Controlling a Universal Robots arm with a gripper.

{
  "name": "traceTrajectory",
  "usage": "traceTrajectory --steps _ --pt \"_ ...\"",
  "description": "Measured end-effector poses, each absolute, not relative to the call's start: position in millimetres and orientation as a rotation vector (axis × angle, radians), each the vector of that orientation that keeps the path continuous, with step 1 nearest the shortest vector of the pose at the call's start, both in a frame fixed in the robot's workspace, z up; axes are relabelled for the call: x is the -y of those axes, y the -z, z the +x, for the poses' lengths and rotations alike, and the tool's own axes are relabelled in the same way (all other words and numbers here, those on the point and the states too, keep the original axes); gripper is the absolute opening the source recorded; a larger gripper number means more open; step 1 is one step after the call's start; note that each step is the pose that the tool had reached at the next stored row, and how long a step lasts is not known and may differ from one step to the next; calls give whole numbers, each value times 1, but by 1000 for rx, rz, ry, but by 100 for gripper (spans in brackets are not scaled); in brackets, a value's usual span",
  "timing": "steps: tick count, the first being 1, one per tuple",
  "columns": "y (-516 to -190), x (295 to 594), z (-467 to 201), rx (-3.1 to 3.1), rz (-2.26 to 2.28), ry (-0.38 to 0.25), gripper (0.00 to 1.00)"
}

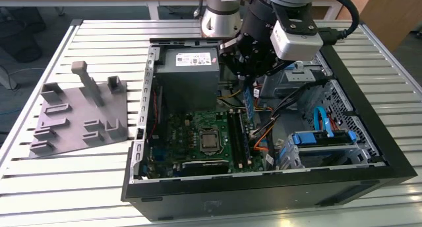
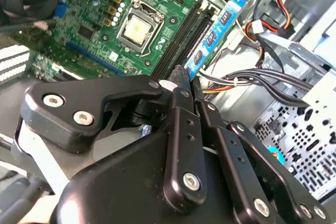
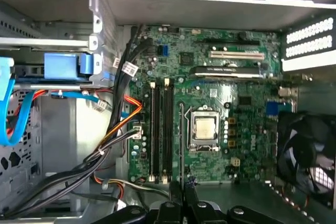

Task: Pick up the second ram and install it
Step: 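Insert the second ram into the second slot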

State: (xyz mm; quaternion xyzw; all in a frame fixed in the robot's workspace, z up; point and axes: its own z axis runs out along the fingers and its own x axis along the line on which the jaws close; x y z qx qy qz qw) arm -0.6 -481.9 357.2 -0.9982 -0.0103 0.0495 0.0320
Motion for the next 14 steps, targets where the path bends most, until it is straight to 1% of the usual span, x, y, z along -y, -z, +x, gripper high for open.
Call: traceTrajectory --steps 14 --pt "-341 482 -1 21 -3069 -152 14"
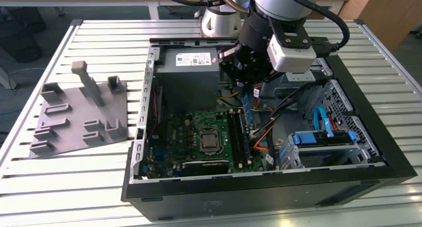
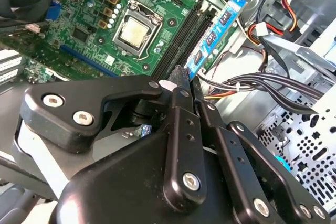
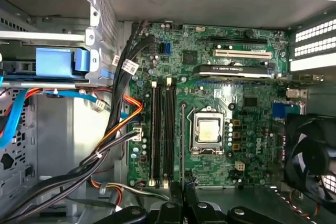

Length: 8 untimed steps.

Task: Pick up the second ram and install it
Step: 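Insert the second ram into the second slot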

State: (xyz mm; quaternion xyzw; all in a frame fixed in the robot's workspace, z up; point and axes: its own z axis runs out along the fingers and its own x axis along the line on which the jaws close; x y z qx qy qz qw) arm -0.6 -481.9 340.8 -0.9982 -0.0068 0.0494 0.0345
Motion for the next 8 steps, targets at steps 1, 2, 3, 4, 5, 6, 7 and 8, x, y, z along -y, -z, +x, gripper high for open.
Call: traceTrajectory --steps 1,2,3,4,5,6,7,8 --pt "-340 482 -1 21 -3069 -152 14" --pt "-339 482 -1 21 -3069 -152 14" --pt "-338 482 -1 21 -3069 -152 14" --pt "-337 482 -1 21 -3069 -152 14" --pt "-336 482 -1 21 -3069 -152 14" --pt "-335 482 -1 21 -3069 -152 14" --pt "-334 482 -1 21 -3069 -152 14" --pt "-334 482 -1 21 -3069 -152 14"
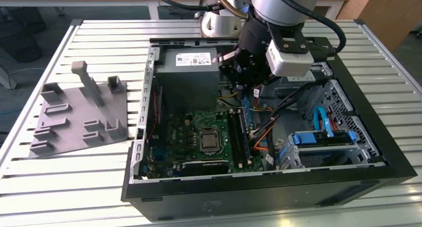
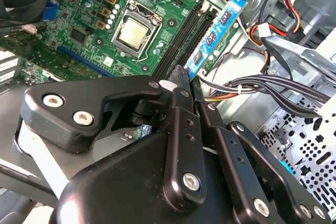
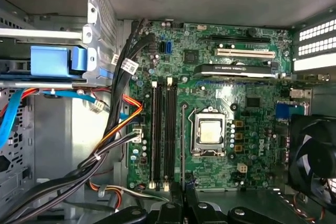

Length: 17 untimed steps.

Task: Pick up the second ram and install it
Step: 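Insert the second ram into the second slot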

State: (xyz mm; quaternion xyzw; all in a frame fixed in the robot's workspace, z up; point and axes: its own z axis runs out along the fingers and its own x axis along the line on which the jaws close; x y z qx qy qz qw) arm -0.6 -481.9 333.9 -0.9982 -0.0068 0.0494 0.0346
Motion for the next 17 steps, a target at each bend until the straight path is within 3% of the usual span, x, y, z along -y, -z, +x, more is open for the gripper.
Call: traceTrajectory --steps 17 --pt "-325 482 -1 21 -3067 -152 14"
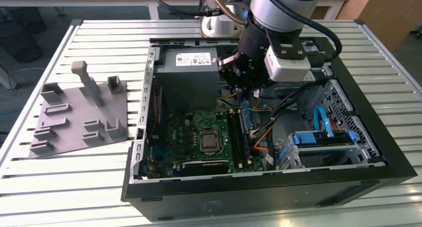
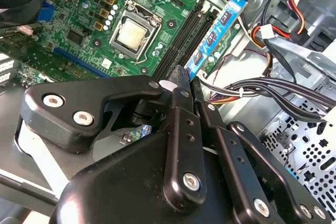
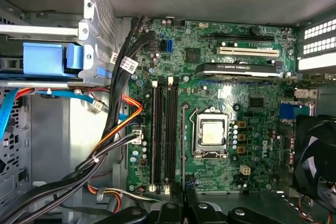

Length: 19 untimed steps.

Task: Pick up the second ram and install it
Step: 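Insert the second ram into the second slot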

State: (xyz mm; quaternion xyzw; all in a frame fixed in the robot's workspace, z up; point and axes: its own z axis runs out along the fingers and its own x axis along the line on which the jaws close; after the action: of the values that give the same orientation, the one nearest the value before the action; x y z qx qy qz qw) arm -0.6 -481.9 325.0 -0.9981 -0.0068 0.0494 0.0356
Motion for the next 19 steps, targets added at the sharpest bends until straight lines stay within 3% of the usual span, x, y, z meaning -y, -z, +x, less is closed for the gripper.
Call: traceTrajectory --steps 19 --pt "-311 482 -1 21 -3067 -152 14"
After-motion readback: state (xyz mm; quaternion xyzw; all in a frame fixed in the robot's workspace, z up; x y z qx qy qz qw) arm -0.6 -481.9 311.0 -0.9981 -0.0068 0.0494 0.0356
